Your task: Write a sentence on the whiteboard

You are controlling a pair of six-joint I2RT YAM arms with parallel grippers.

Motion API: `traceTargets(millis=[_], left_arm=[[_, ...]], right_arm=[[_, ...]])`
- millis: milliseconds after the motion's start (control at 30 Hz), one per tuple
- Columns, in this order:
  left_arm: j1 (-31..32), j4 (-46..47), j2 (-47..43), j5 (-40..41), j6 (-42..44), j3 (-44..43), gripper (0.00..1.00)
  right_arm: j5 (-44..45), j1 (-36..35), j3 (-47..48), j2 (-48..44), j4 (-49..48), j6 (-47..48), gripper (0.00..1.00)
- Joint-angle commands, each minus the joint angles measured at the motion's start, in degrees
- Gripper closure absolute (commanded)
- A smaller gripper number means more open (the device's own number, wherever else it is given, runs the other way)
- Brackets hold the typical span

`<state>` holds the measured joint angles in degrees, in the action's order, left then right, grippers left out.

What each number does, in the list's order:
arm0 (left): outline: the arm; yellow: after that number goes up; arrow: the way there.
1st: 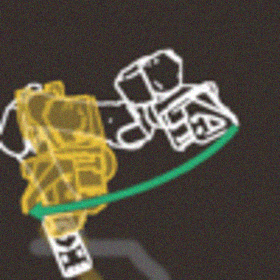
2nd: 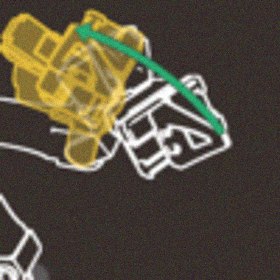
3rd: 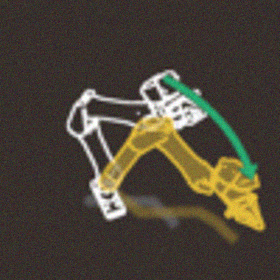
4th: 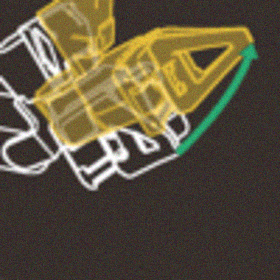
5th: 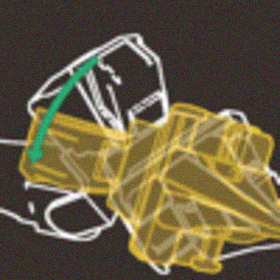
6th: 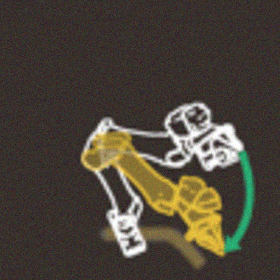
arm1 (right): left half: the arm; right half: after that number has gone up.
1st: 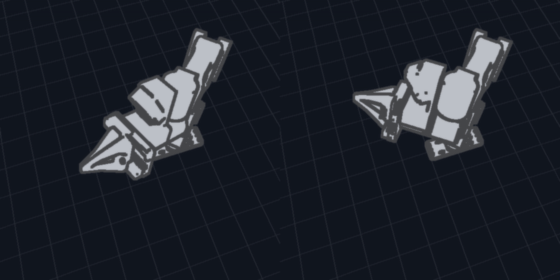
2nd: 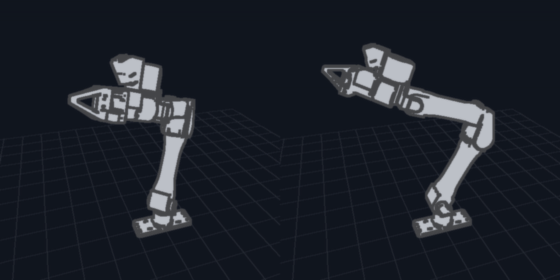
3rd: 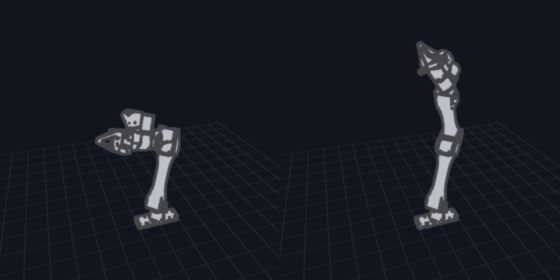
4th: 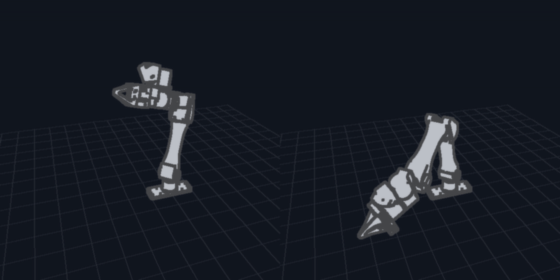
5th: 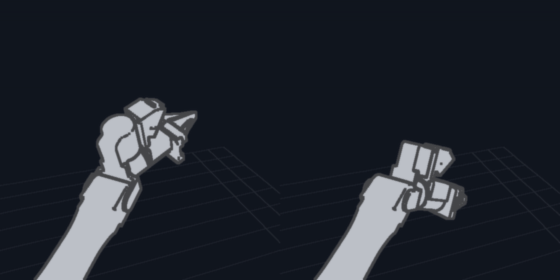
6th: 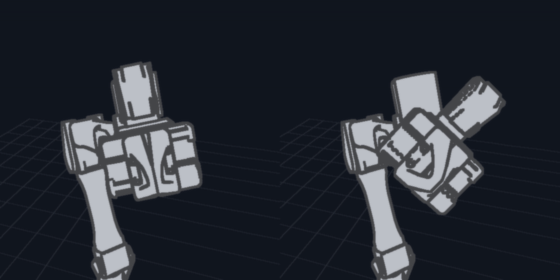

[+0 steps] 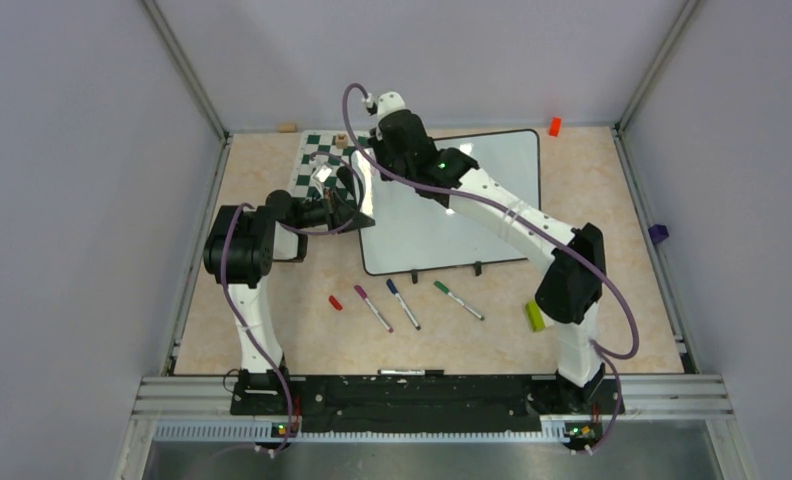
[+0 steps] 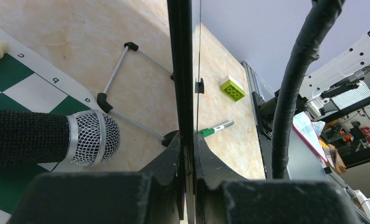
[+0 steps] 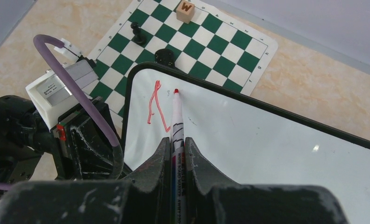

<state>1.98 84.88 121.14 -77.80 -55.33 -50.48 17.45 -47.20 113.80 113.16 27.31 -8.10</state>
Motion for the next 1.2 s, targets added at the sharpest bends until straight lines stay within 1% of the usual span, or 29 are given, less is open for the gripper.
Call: traceTargets(millis=[0,200,400,467,567,700,833,967,1167], left_arm=[[-0.06,7.93,-0.87,0.07,3.94,-0.15,1.0],[-0.09,7.93,-0.75,0.17,3.68,-0.23,1.0],[-0.11,7.93,-0.6,0.27,3.47,-0.32,1.0],[-0.13,7.93,-0.56,0.32,3.46,-0.32,1.0],[-0.11,7.93,-0.43,0.35,3.3,-0.48,1.0],[-0.09,7.93,-0.58,0.63,3.56,-0.15,1.0],[-0.13,7.93,-0.82,0.55,3.55,-0.07,1.0],[-0.13,7.91,-0.43,0.42,3.31,-0.45,1.0],[-0.15,7.93,-0.29,0.29,3.12,-0.64,1.0]], right_arm=[[-1.2,1.38,0.41,-2.61,-0.33,0.68,1.0],[-2.63,1.33,-3.58,-7.89,-1.82,1.32,1.0],[-5.57,1.4,-10.15,-11.95,-5.7,3.8,1.0],[-5.05,1.4,-12.77,-12.99,-7.15,3.29,1.0],[-6.48,1.36,-17.06,-15.16,-10.28,3.26,1.0],[-5.41,1.37,-18.47,-16.05,-10.24,3.6,1.0],[-5.65,1.33,-21.84,-16.61,-12.71,4.24,1.0],[-6.32,1.38,-20.05,-16.28,-13.37,5.18,1.0],[-5.38,1.38,-9.02,-11.62,-8.18,6.02,1.0]])
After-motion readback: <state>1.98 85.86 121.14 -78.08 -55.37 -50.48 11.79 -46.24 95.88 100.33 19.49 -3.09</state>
